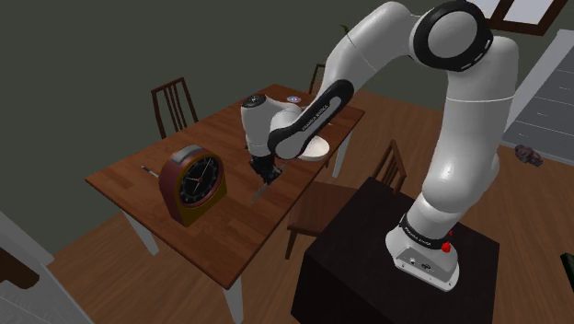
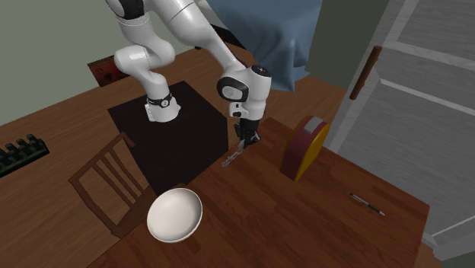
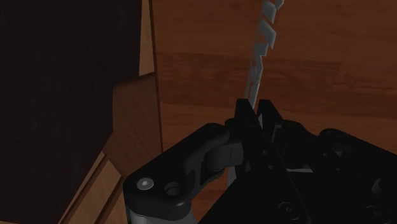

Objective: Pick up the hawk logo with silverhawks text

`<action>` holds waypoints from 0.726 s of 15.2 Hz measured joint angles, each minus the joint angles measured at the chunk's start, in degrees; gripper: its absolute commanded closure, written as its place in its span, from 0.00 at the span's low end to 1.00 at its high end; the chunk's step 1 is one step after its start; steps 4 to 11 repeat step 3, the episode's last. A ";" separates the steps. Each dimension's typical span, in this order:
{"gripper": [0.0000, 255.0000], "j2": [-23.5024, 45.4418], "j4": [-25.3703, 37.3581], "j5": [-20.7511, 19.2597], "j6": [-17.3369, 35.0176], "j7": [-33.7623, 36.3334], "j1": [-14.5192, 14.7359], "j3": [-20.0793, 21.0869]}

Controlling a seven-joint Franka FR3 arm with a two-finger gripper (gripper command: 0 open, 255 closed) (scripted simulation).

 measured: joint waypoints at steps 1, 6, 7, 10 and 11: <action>1.00 -0.73 0.06 0.72 -0.63 -0.56 -0.25 0.37; 1.00 -1.76 -0.04 1.64 -1.31 -1.25 -0.59 0.83; 1.00 -1.76 -0.04 1.64 -1.31 -1.25 -0.59 0.83; 1.00 -1.76 -0.04 1.64 -1.31 -1.25 -0.59 0.83; 1.00 -1.76 -0.04 1.64 -1.31 -1.25 -0.59 0.83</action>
